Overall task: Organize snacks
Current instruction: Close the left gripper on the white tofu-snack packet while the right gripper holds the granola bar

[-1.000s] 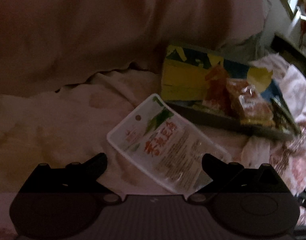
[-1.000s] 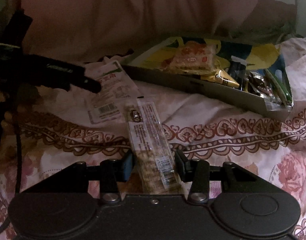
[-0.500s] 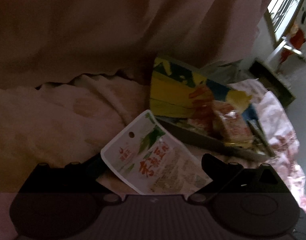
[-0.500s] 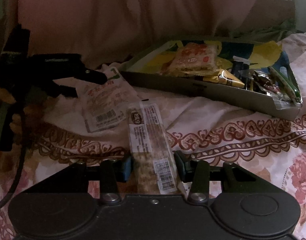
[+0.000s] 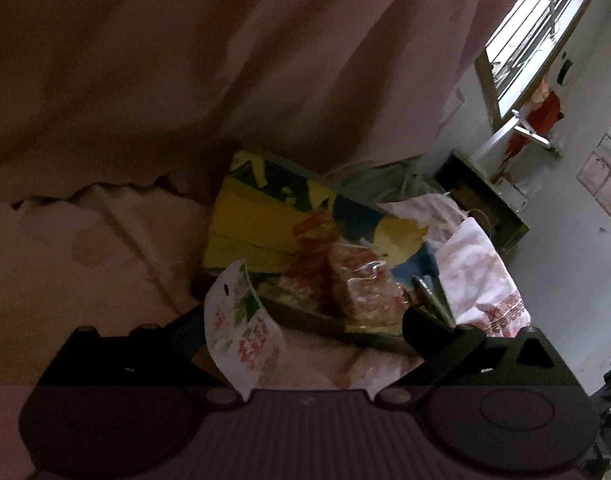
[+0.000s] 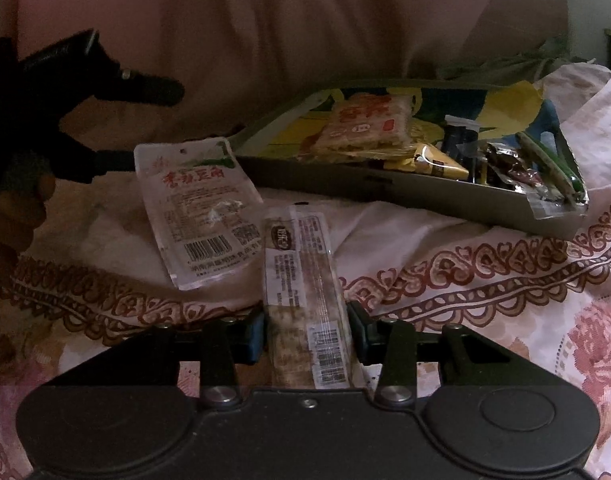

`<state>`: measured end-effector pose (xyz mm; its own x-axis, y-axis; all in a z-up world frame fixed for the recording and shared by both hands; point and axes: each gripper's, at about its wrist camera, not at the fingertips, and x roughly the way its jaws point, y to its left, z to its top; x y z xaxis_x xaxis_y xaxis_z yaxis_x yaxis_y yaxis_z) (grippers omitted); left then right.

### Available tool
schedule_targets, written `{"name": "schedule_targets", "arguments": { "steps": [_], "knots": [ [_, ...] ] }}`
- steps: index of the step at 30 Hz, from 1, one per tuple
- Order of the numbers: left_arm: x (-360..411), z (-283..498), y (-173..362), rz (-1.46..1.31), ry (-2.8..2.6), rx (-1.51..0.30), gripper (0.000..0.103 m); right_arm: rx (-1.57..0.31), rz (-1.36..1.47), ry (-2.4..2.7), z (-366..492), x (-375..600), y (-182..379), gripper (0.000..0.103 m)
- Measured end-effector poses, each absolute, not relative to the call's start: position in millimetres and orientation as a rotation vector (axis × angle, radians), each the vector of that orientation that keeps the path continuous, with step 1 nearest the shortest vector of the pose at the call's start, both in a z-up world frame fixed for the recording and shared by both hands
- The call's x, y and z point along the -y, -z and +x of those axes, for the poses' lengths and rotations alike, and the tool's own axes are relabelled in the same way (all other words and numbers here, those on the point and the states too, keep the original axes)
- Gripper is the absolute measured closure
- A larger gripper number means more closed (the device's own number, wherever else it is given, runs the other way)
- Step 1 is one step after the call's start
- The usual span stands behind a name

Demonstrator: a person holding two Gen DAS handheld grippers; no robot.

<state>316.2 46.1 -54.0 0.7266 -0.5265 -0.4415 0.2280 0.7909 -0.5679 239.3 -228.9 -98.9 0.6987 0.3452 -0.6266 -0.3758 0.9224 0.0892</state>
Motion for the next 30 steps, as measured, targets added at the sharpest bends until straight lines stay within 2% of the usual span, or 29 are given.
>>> {"name": "schedule_targets", "arguments": {
  "steps": [7,15,21,30],
  "knots": [
    [-17,314,54,-0.512,0.463,-0.591,0.001,-0.686,-0.028,-0.397,241,234,98,0.059],
    [9,308,67,-0.321,0.396,-0.637,0.003,-0.682,-0.013,-0.393,240,237,96,0.059],
    [16,310,88,-0.247,0.328,-0.71,0.015,-0.678,-0.013,-0.389,243,236,98,0.059],
    [21,309,97,-0.201,0.208,-0.687,0.043,-0.665,-0.036,-0.387,242,233,101,0.059]
  ]
}}
